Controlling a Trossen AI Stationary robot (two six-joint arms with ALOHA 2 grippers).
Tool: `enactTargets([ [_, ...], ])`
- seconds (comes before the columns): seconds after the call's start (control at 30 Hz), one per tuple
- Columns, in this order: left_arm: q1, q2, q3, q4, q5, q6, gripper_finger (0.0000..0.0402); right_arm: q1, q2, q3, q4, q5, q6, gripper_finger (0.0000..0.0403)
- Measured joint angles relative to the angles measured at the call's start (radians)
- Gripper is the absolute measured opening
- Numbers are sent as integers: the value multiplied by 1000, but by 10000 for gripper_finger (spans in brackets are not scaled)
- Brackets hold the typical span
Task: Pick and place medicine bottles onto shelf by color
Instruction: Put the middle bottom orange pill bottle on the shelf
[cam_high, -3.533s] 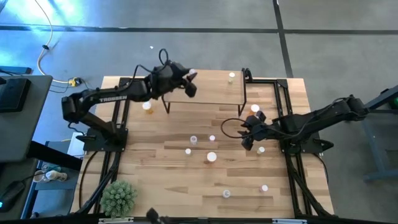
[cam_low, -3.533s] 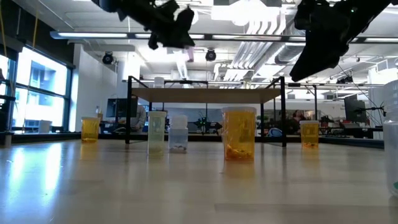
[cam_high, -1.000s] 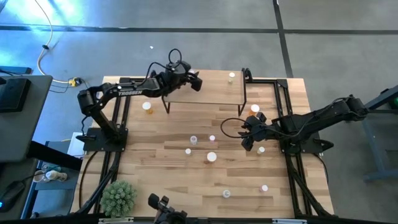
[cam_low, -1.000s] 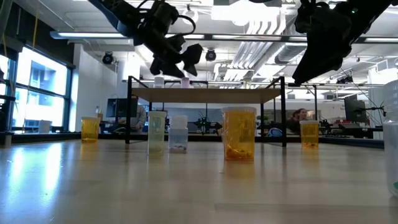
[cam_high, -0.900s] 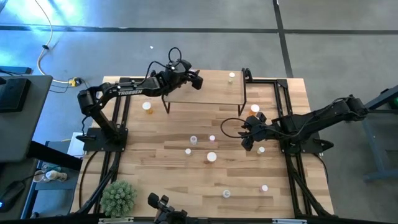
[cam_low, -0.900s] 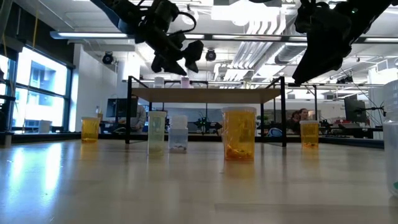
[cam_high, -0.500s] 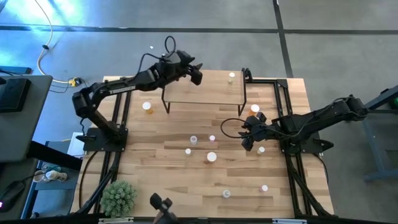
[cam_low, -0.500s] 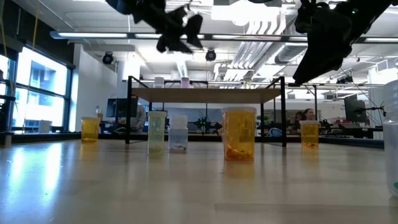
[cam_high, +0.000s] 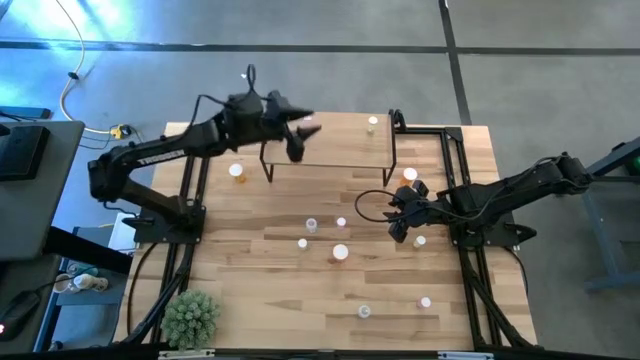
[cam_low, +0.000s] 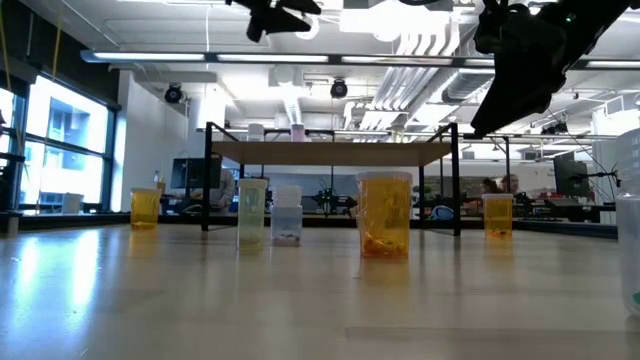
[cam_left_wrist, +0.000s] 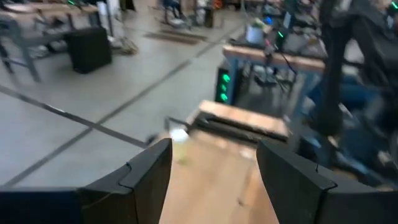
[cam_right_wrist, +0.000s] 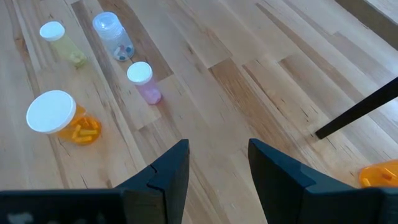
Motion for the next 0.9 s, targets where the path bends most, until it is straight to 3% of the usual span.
enactTargets([
  [0.3,-149,-2,-291,278,-1,-36,225,0,0,0,0,-9,0,156],
  [0.5,-270,-9,-410,418,-7,-53,225,0,0,0,0,-45,0,156],
  [0.67,-367,-9,-444,430,-18,-53,225,0,0,0,13,-188,-126,156],
  [0.9,-468,-10,-467,478,-153,-27,225,0,0,0,112,-359,-182,156],
])
